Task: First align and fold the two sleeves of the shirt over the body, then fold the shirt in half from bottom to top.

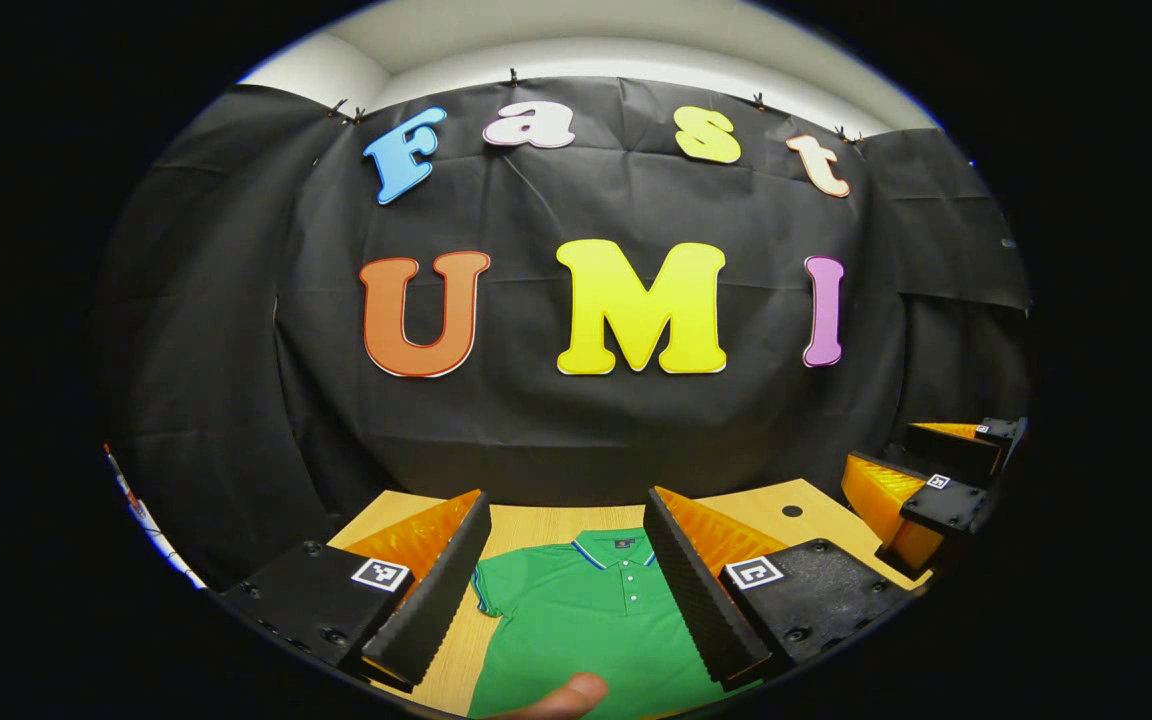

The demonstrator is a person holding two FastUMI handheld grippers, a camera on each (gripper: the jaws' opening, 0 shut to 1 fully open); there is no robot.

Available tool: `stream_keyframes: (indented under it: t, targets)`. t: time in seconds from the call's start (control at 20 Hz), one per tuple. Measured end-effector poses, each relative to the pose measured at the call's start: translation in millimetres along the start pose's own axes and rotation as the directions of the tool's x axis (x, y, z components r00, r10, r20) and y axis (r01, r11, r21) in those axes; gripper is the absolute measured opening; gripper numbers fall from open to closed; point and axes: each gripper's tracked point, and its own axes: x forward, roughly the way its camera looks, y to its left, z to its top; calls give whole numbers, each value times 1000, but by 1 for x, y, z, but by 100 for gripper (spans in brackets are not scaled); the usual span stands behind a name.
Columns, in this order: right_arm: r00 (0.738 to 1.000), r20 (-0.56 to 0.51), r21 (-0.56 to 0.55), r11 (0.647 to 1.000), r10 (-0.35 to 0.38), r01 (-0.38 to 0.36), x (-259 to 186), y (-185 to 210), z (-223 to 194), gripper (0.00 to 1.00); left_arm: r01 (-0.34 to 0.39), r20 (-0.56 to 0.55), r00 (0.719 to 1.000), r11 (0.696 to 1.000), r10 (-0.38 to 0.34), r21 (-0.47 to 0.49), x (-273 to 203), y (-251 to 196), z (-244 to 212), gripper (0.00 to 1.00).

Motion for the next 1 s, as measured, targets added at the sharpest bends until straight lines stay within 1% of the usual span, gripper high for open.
stream_keyframes:
  t: [0.15, 0.2, 0.25, 0.3, 0.4, 0.65, 0.75, 0.8, 0.9, 1.0]
  targets:
    - [999, -41, 16, 1000, -7, 7, 8, -5, -17, 94, -1, -8, 1000, 1000, 1, 3, 2, -1, -4, 99]
    - [998, -67, 27, 1000, -12, 14, 12, -6, -27, 96, 0, -10, 1000, 1000, 0, 5, 1, -1, -5, 99]
    - [995, -97, 41, 999, -16, 20, 17, -8, -37, 94, -5, -10, 1000, 1000, 5, 4, 0, -1, -5, 98]
    - [991, -128, 46, 998, -33, 39, 23, -12, -50, 95, -6, -14, 1000, 1000, 6, 0, 1, -1, -6, 99]
    - [983, -178, 52, 997, -43, 53, 35, -18, -74, 95, -10, -36, 999, 1000, 10, 1, 2, -2, -11, 98]
    - [962, -259, 9, 996, -87, 93, 80, -42, -131, 94, -20, -50, 999, 999, 22, 41, 4, -7, -7, 99]
    - [946, -309, -7, 995, -98, 101, 101, -51, -159, 94, -30, -54, 998, 998, 32, 49, 5, -10, -5, 99]
    - [937, -337, 1, 995, -92, 98, 111, -54, -174, 96, -38, -55, 998, 998, 41, 44, 5, -11, -4, 98]
    - [912, -398, 3, 994, -97, 107, 132, -59, -205, 95, -57, -81, 995, 998, 59, 26, 8, -14, -8, 98]
    - [887, -452, -10, 995, -93, 99, 153, -62, -238, 94, -85, -101, 991, 996, 87, 23, 8, -14, -9, 99]
